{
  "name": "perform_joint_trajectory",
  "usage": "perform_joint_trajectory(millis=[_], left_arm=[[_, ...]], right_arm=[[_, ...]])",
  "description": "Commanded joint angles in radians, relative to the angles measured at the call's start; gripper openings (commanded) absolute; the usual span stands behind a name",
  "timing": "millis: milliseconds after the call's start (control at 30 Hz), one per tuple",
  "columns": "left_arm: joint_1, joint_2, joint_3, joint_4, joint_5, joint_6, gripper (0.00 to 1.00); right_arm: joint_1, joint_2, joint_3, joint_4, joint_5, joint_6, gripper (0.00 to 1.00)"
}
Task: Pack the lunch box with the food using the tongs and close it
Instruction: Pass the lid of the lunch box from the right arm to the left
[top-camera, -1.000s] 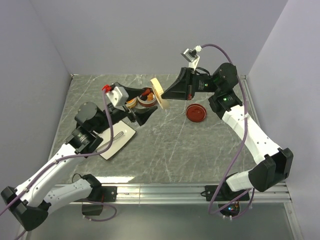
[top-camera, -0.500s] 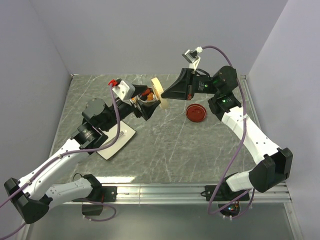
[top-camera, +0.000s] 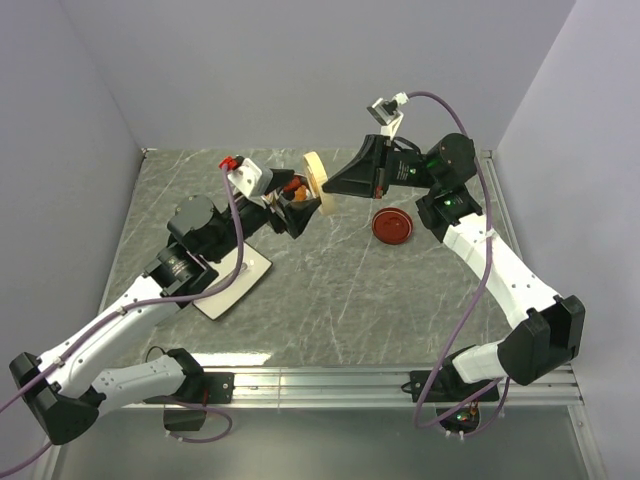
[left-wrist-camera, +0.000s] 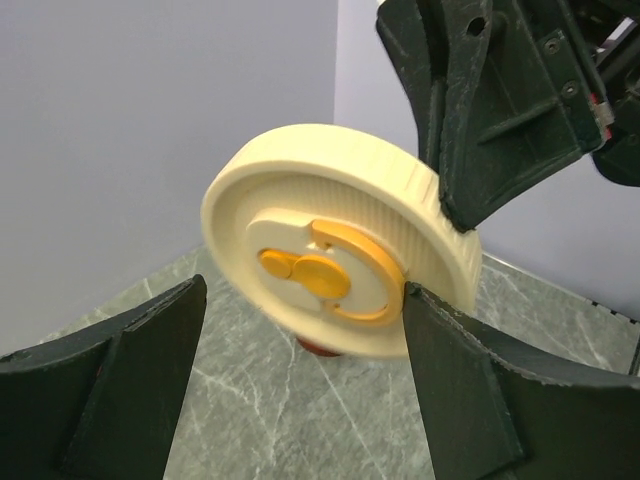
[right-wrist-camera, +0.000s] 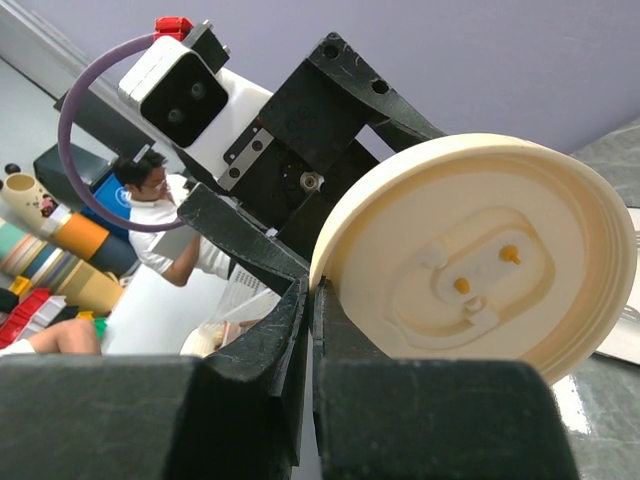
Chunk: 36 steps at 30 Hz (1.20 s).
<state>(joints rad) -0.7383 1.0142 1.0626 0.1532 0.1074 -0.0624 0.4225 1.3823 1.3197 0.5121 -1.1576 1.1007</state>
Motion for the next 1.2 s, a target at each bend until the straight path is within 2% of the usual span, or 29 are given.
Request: perform_joint_trajectory(millis=[0, 333, 400, 433, 533, 633, 733, 800, 833, 867, 900, 967, 1167], left_arm=[[0.011, -0.020, 0.039, -0.026, -0.092, 0.036, 0.84], [0.139, -0.086, 0.017, -0.084, -0.104, 0.021, 0.83], [0.171, -0.100, -0.004, -0.078, -0.017, 0.022, 0.81], [0.175, -0.123, -0.018, -0.067, 0.102, 0.036, 0.81], [0.178, -0.175, -0.076, -0.015, 0.287, 0.052, 0.82], [0.178, -0.184, -0.082, -0.021, 0.385, 0.033, 0.77], [0.178, -0.174, -0.084, 0.023, 0.437, -0.034, 0.73], [0.178, -0.166, -0.084, 0.077, 0.420, -0.082, 0.74], [0.178, -0.152, -0.081, 0.094, 0.407, -0.135, 0.74], [0.178, -0.148, -0.081, 0.111, 0.393, -0.158, 0.73], [0.180, -0.138, -0.078, 0.127, 0.368, -0.183, 0.73], [0.178, -0.111, -0.070, 0.176, 0.357, -0.237, 0.73], [0.178, -0.013, 0.002, 0.288, 0.382, -0.356, 0.68]], right_arm=[[-0.011, -0.060, 0.004, 0.025, -0.004, -0.013, 0.00], [-0.022, -0.062, 0.001, 0.000, -0.010, -0.025, 0.00], [-0.024, -0.057, 0.007, 0.005, -0.013, -0.021, 0.00], [-0.024, -0.055, 0.012, 0.005, -0.017, -0.021, 0.00], [-0.027, -0.049, 0.019, 0.009, -0.033, -0.024, 0.00], [-0.030, -0.046, 0.016, 0.043, -0.047, -0.010, 0.00], [-0.036, -0.037, -0.006, 0.193, -0.053, 0.109, 0.00], [-0.050, -0.022, -0.040, 0.374, -0.016, 0.273, 0.00], [-0.057, -0.008, -0.056, 0.447, 0.004, 0.404, 0.00], [-0.070, -0.002, -0.071, 0.585, 0.027, 0.468, 0.00], [-0.076, 0.006, -0.098, 0.645, 0.088, 0.528, 0.00], [-0.080, 0.020, -0.115, 0.744, 0.139, 0.637, 0.00], [-0.091, 0.037, -0.160, 0.862, 0.268, 0.777, 0.00]])
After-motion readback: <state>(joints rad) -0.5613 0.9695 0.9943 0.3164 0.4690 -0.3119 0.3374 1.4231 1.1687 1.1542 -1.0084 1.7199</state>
